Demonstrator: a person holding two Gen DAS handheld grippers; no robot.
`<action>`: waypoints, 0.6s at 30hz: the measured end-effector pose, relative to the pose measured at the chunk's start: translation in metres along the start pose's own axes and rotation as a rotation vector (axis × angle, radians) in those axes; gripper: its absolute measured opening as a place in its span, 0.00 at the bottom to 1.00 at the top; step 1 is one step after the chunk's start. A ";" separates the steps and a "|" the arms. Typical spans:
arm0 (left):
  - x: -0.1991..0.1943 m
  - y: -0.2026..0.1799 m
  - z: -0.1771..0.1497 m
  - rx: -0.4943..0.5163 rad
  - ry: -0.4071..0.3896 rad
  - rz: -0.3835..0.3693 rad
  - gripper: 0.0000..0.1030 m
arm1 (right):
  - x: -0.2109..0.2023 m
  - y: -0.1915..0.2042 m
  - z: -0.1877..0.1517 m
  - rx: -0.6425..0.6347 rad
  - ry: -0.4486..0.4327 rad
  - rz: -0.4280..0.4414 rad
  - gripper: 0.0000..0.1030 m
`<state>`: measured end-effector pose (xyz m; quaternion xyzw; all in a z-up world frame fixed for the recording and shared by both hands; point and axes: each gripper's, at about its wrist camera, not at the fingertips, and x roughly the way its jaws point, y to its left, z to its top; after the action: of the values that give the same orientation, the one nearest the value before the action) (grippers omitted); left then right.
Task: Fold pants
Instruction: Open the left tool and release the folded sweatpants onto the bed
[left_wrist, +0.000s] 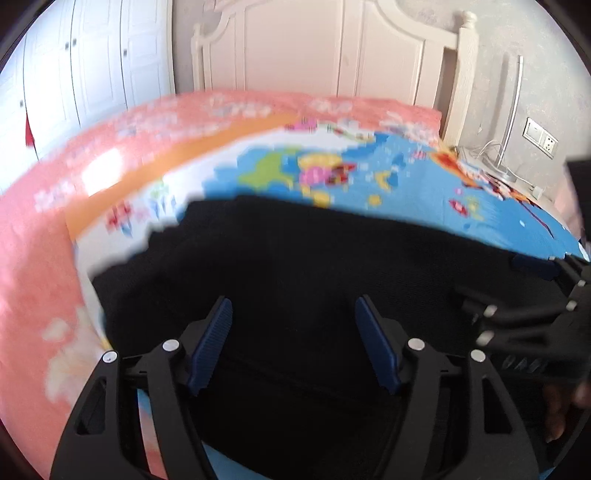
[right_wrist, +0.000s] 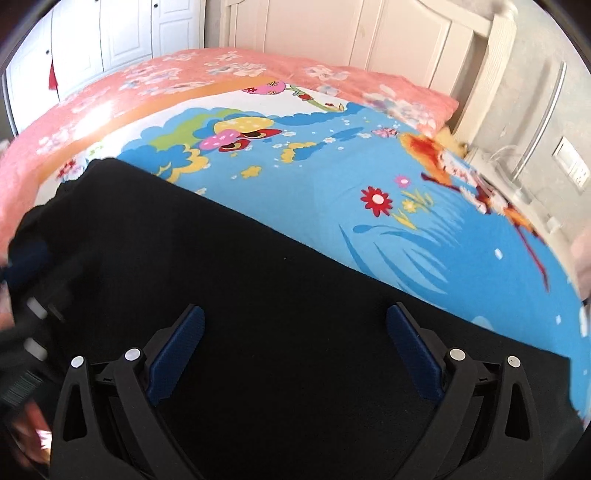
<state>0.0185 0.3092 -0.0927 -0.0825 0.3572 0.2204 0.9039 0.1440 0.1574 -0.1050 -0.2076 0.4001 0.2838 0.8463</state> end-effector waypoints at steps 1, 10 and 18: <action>-0.004 0.000 0.009 0.026 -0.019 0.018 0.65 | -0.001 0.003 0.000 -0.012 -0.005 -0.018 0.92; 0.091 0.021 0.070 0.152 0.241 0.128 0.64 | -0.001 0.004 -0.001 -0.021 -0.011 -0.035 0.92; 0.001 0.146 0.041 -0.393 0.007 -0.021 0.69 | 0.000 0.001 -0.001 -0.005 -0.002 -0.016 0.92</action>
<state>-0.0229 0.4516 -0.0622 -0.2620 0.3095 0.2761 0.8714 0.1434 0.1578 -0.1058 -0.2127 0.3966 0.2784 0.8485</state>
